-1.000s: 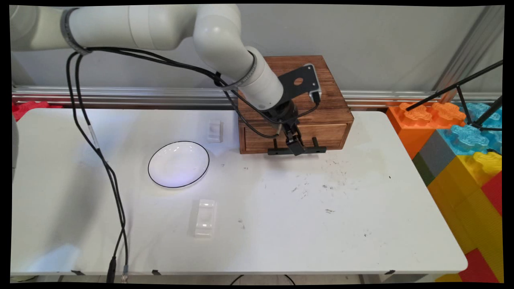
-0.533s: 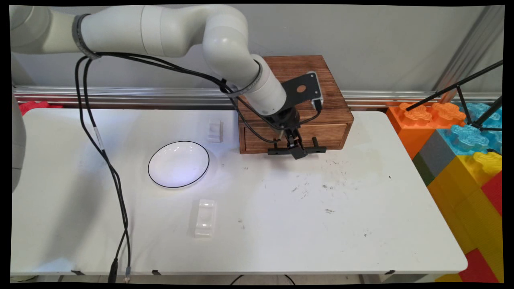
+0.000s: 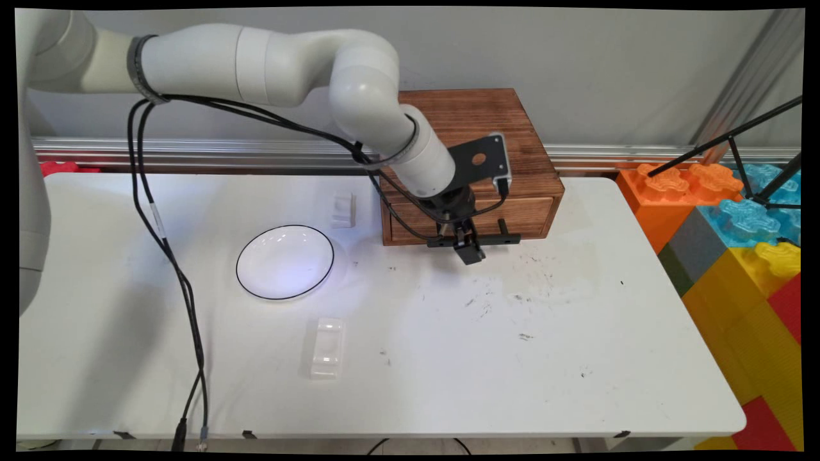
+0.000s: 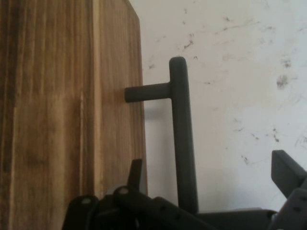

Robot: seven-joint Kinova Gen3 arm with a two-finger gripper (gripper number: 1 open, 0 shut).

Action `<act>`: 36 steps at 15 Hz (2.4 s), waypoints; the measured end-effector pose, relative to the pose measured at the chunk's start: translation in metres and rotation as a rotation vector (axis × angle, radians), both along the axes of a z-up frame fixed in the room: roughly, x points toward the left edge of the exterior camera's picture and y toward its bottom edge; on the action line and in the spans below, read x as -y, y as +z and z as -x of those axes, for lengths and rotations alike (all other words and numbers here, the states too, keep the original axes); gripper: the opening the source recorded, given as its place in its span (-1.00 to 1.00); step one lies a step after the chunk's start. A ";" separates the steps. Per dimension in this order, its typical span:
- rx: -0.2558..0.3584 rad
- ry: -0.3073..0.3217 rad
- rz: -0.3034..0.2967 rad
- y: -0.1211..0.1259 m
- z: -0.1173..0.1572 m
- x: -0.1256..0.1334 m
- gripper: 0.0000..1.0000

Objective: Open the drawer

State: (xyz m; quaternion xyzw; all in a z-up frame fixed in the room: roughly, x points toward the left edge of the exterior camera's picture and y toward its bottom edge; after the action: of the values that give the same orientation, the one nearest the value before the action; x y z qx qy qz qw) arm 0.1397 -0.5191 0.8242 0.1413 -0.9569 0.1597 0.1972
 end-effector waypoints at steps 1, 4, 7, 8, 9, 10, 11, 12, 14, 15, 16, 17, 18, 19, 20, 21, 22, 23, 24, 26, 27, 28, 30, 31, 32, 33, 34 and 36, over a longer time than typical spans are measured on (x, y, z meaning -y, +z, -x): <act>0.004 -0.007 0.001 -0.003 0.000 0.000 1.00; 0.012 -0.019 0.005 -0.010 0.000 -0.001 1.00; 0.019 -0.027 0.009 -0.015 0.001 -0.002 1.00; 0.021 -0.029 0.009 -0.016 0.001 -0.002 1.00; 0.023 -0.031 0.010 -0.018 0.001 -0.002 1.00; 0.026 -0.033 0.010 -0.021 0.001 -0.002 1.00; 0.028 -0.034 0.010 -0.023 0.001 -0.003 1.00; 0.029 -0.034 0.009 -0.025 0.001 -0.003 1.00; 0.030 -0.035 0.008 -0.029 0.001 -0.003 1.00; 0.030 -0.035 0.008 -0.031 0.001 -0.003 1.00; 0.030 -0.036 0.008 -0.033 0.001 -0.003 1.00; 0.030 -0.035 0.007 -0.035 0.002 -0.003 1.00; 0.029 -0.036 0.006 -0.037 0.002 -0.004 1.00; 0.028 -0.036 0.004 -0.039 0.002 -0.004 1.00; 0.028 -0.036 0.003 -0.041 0.003 -0.005 1.00; 0.027 -0.036 0.001 -0.042 0.003 -0.005 1.00; 0.026 -0.036 -0.001 -0.043 0.003 -0.005 1.00; 0.025 -0.036 -0.003 -0.045 0.003 -0.006 1.00; 0.024 -0.036 -0.006 -0.046 0.004 -0.007 1.00; 0.019 -0.035 -0.014 -0.049 0.004 -0.009 1.00; 0.016 -0.034 -0.019 -0.051 0.005 -0.010 1.00; 0.013 -0.034 -0.024 -0.051 0.005 -0.012 1.00; 0.001 -0.035 -0.035 -0.051 0.007 -0.016 1.00; -0.003 -0.035 -0.041 -0.051 0.008 -0.018 1.00; -0.008 -0.037 -0.047 -0.050 0.008 -0.020 1.00; -0.012 -0.039 -0.055 -0.050 0.009 -0.023 1.00; -0.015 -0.039 -0.061 -0.049 0.009 -0.025 1.00; -0.024 -0.041 -0.075 -0.047 0.010 -0.031 1.00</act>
State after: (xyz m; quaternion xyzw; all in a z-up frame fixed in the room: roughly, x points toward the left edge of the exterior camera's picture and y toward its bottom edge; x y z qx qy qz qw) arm 0.1293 -0.4879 0.7772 0.1309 -0.9625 0.1179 0.2063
